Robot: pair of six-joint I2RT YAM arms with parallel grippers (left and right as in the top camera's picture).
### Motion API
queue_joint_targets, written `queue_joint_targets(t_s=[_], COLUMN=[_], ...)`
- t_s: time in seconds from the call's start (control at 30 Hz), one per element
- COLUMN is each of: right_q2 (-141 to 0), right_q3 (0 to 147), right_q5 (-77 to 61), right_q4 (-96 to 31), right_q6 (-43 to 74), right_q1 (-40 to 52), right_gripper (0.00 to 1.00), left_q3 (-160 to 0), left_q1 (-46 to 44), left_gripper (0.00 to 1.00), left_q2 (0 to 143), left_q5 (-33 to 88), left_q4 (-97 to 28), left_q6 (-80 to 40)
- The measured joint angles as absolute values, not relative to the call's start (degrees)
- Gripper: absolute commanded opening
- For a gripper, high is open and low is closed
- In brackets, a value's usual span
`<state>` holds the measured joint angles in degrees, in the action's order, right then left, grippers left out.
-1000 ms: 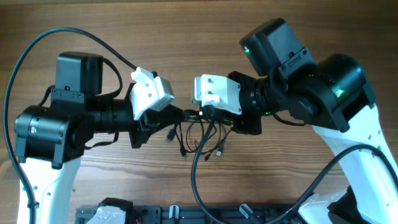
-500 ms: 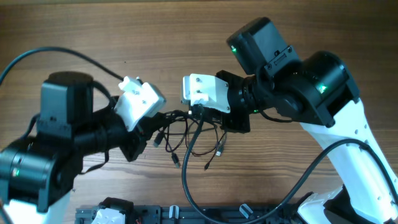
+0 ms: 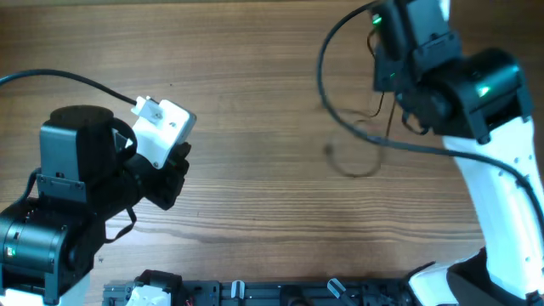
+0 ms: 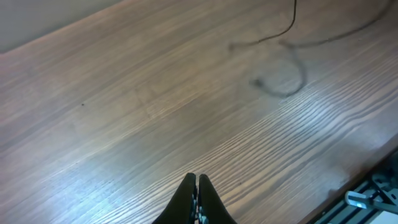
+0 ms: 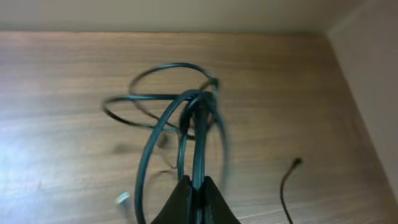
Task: Untangle cables
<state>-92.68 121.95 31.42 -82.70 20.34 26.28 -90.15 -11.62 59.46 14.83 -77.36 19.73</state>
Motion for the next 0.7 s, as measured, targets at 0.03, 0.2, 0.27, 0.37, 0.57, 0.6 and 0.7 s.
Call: queue_joint_targets(t_s=[0.03,0.2,0.27,0.37,0.57,0.6,0.7], right_q2=[-92.68,-92.90,-93.97,-96.77,-103.46,-104.66,-109.69], right_q3=[121.95,121.95,121.95,121.97,121.95,121.97,121.97], right_q5=[28.99,-11.55,-24.56,-24.43,-16.86,-20.53,-28.99], right_q4=[-81.73,-79.53,-80.64,-78.52,-87.46,-89.43,-92.01], right_q6=[19.05,-11.40,-23.57,-24.27,-17.91,-20.05,-24.62], right_q1=[25.26,24.32,24.49,24.60,24.53,24.53,24.60], right_gripper=[0.09,0.20,0.39,0.52,0.53,0.53,0.53], left_q3=[-90.17,-90.17,-90.17,-90.17,-90.17,-90.17,-90.17], left_q1=[-11.62,-11.62,-11.62,-11.62,-11.62,-11.62,-11.62], left_gripper=[0.04,0.04,0.04,0.04,0.08,0.13,0.07], left_q2=[59.57,62.61,64.16,64.71,64.66,64.66,64.66], left_q5=[14.83,15.46,16.64,17.43,19.62,20.47,21.02], left_q4=[-76.99,-76.55,-76.49,-76.69,-75.55,-75.29,-74.52], left_q6=[19.70,19.31,19.31,19.31,19.29,19.29,18.04])
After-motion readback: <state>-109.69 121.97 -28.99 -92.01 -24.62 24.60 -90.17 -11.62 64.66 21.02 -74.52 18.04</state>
